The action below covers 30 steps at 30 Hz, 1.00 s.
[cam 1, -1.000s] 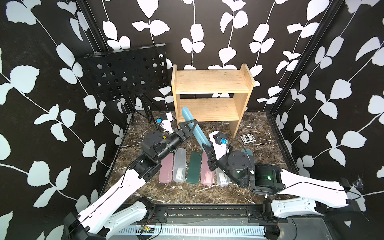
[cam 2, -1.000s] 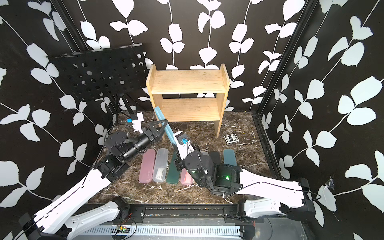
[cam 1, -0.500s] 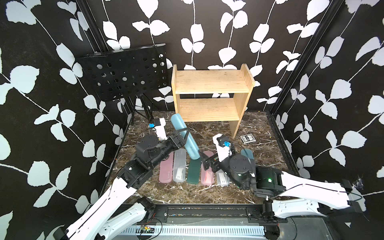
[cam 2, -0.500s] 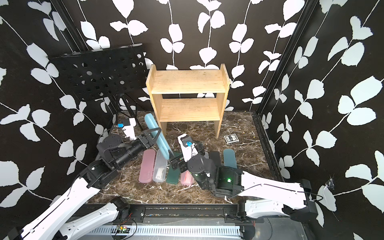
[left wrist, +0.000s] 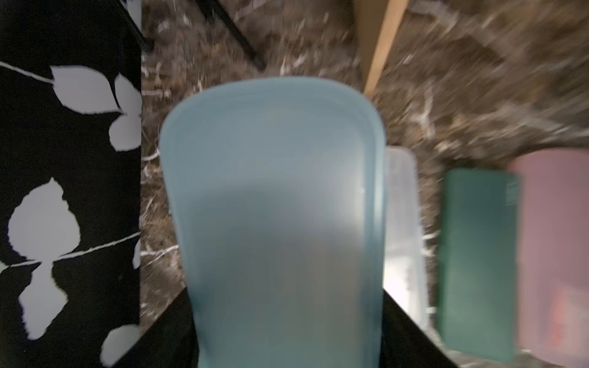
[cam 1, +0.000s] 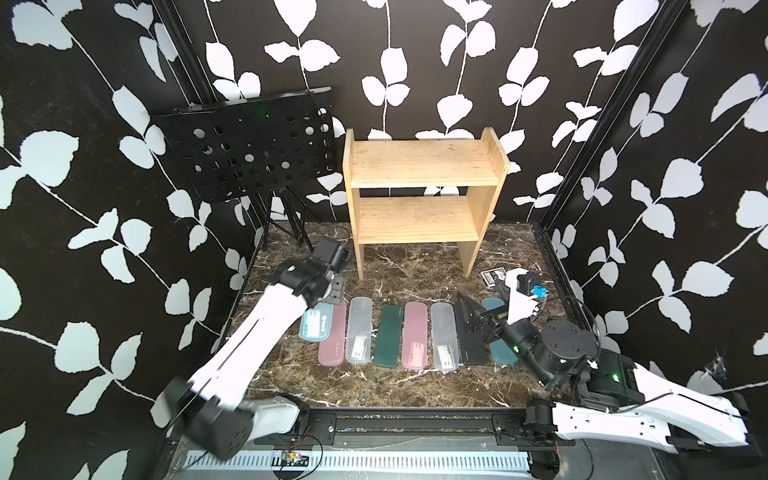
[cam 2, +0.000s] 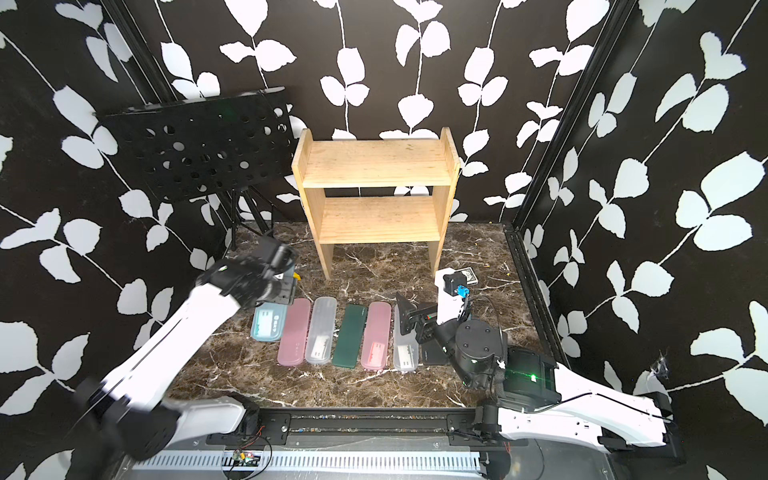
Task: Remove the pencil cases from the shelf
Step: Place the pencil case at the center of the board.
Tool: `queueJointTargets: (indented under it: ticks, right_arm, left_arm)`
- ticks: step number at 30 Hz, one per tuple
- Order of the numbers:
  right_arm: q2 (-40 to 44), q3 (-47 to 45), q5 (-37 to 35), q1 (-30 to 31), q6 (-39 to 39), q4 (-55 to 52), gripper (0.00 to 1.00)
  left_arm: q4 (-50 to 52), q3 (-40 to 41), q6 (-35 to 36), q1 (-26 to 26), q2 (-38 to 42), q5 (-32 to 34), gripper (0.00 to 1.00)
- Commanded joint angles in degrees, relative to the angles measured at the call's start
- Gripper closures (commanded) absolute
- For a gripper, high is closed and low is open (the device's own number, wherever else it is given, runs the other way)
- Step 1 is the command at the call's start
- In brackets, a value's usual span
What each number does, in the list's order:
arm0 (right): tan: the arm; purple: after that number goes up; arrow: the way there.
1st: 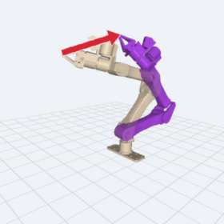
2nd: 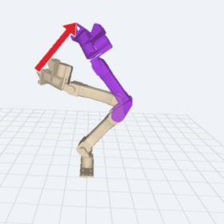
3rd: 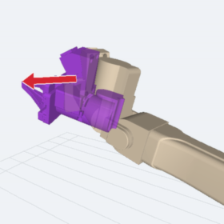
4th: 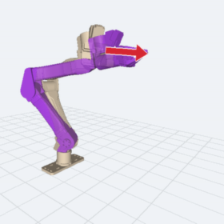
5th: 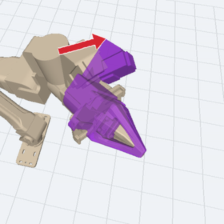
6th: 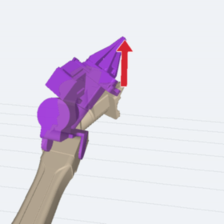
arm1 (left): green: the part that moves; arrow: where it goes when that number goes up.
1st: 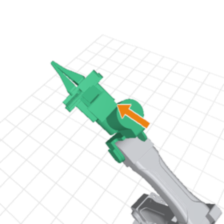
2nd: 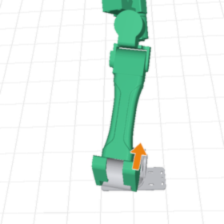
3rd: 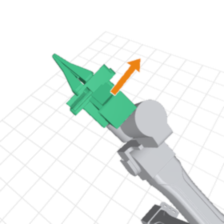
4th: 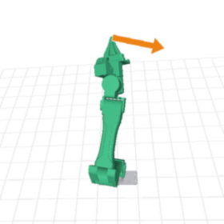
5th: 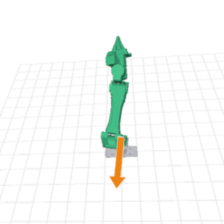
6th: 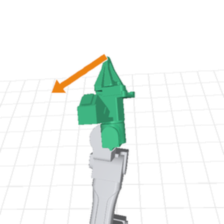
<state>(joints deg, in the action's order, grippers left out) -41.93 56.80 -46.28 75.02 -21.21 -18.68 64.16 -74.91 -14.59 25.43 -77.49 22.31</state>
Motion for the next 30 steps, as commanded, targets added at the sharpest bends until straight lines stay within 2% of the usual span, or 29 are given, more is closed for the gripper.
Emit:
queueJointTargets:
  ticks: [1,7,16,30]
  right_arm:
    - [1.1,-2.5,0.4,-1.2,-2.5,-2.4,0.01]
    - [1.3,-3.5,3.4,-4.9,-3.4,-5.5,0.01]
    - [-0.8,-4.9,15.0,-15.2,-6.2,-5.7,0.01]
    - [-5.3,-4.5,19.6,-18.6,-8.0,-4.5,0.01]
  left_arm:
    - [2.6,2.9,5.7,-4.5,-1.7,1.6,0.48]
    - [-6.2,6.7,8.2,-11.1,-6.3,-2.7,0.47]
    - [-13.5,10.3,10.3,-14.7,-12.8,-7.3,0.47]
    - [-14.1,10.8,11.2,-16.4,-19.5,-3.9,0.45]
